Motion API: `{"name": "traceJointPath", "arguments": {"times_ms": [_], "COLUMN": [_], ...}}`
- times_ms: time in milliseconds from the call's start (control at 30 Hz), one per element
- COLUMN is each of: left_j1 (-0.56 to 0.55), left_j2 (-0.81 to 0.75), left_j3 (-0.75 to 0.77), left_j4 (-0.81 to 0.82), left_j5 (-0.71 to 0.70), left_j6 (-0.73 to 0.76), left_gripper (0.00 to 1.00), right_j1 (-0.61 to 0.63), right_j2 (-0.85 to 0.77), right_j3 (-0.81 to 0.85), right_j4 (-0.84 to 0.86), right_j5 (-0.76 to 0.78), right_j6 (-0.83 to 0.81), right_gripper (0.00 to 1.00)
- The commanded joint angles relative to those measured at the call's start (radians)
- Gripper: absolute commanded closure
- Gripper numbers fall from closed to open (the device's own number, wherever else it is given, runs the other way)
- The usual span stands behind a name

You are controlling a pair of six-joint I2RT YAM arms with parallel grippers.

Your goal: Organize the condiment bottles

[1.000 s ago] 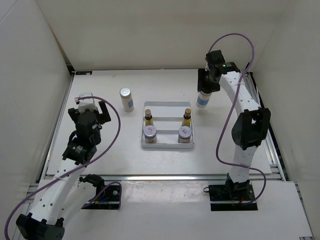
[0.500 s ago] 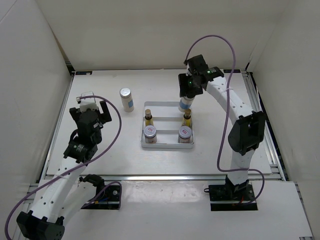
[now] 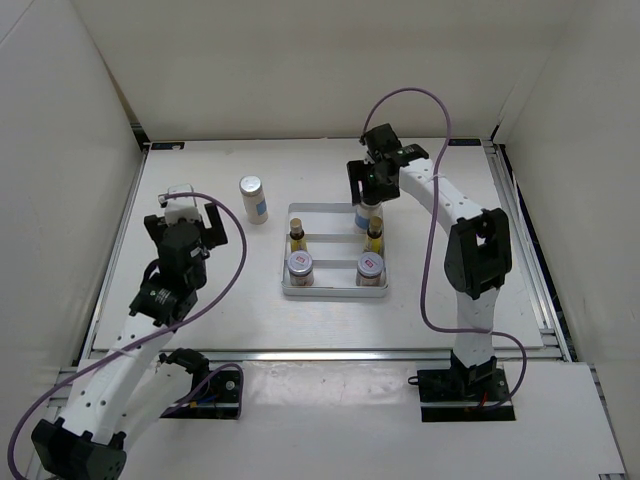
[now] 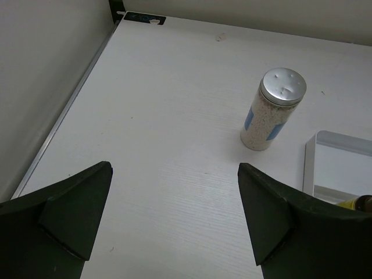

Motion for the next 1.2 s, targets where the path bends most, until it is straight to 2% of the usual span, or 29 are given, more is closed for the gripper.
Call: {"name": "traceJointPath", "arguments": {"times_ms": [0,33,100,233,333,467,567,667,833,1167], "left_j1": [-0.005,-0.005,-0.005,-0.005,0.022,0.051,0.062,0.085,0.094,0.133], "left_j2": [0.01,0.01,0.045,0.18,0.347,0.574,0.711,0.835,0.981,1.16], "left_j3": [-0.005,-0.005,0.009,0.143,0.371,0.577,0.65,0.696,0.8,0.892], "left_j4": [0.014,0.014,-0.004,-0.079,-0.171,-0.271,-0.271,-0.271,-0.262,-0.262], "left_j5": [0.009,0.02,0.053,0.156,0.289,0.354,0.397,0.504,0.505,0.515], "left_j6": [0.002,0.002,-0.009,-0.009,-0.023,-0.041,-0.065,-0.066,-0.066,-0.075], "left_gripper": [0.0,0.0,0.0,0.0,0.0,0.0,0.0,0.0,0.0,0.0], "right_j1": [0.0,0.0,0.0,0.0,0.0,0.0,0.0,0.009,0.009,0.009], "right_j2": [-0.02,-0.03,-0.091,-0.269,-0.365,-0.446,-0.527,-0.61,-0.799,-0.816], "right_j3": [0.051,0.07,0.07,-0.011,-0.002,-0.028,-0.114,-0.186,-0.4,-0.402], "right_j4": [0.04,0.03,0.021,0.111,0.096,0.061,0.061,0.061,0.165,0.144], "right_j5": [0.034,0.034,0.075,0.085,0.076,0.037,-0.039,-0.07,-0.101,-0.122], "right_j6": [0.002,0.011,0.025,0.036,0.016,0.016,0.016,0.036,0.057,0.048], "right_gripper": [0.14,0.0,0.0,0.0,0.0,0.0,0.0,0.0,0.0,0.0]}}
